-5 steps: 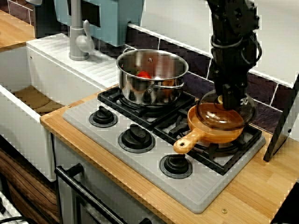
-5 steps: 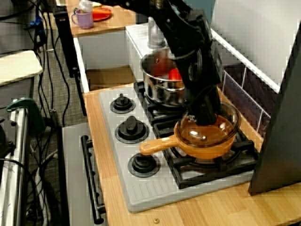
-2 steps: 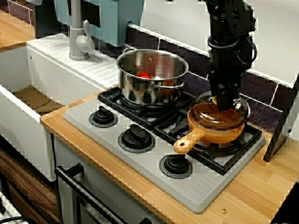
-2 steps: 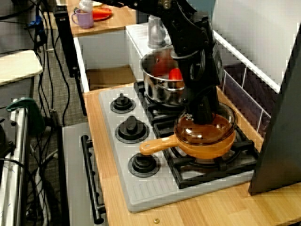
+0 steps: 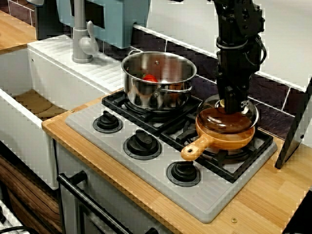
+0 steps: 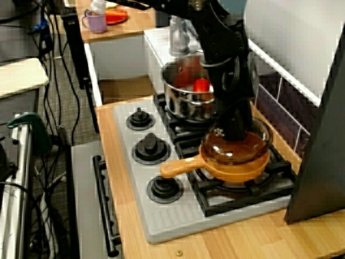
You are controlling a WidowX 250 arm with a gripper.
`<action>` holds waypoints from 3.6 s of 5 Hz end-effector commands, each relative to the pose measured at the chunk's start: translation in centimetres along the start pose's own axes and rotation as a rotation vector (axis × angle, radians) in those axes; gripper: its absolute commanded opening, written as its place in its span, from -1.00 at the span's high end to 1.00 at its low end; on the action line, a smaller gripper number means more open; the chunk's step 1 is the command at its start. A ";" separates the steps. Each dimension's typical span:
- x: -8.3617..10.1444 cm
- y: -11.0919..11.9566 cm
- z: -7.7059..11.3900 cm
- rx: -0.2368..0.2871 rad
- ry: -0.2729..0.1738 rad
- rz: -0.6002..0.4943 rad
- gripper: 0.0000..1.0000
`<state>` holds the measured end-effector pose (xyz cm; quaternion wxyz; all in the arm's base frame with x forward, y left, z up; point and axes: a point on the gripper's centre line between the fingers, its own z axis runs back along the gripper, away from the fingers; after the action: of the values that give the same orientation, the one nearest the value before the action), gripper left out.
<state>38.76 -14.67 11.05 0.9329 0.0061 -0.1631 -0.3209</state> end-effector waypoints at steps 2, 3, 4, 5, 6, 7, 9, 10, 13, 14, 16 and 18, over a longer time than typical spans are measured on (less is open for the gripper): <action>0.6 1.0 1.8 0.011 -0.052 -0.001 1.00; 0.5 0.8 2.2 0.004 -0.055 -0.004 1.00; 0.4 0.7 2.4 -0.001 -0.060 -0.007 1.00; 0.1 0.6 2.4 0.000 -0.061 -0.012 1.00; -0.1 0.4 2.4 0.001 -0.063 -0.016 1.00; 0.0 0.2 2.6 -0.005 -0.067 -0.015 1.00; 0.6 0.3 2.6 -0.005 -0.072 -0.001 1.00; 0.9 0.2 2.9 -0.007 -0.077 0.001 1.00; 1.6 -0.3 3.4 -0.006 -0.089 0.005 1.00; 1.6 -0.2 3.0 -0.002 -0.082 0.010 1.00; 1.5 0.2 2.6 0.001 -0.070 0.012 1.00; 1.1 0.2 1.9 0.005 -0.053 0.007 1.00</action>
<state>38.58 -15.33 11.30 0.9338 -0.0017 -0.1613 -0.3195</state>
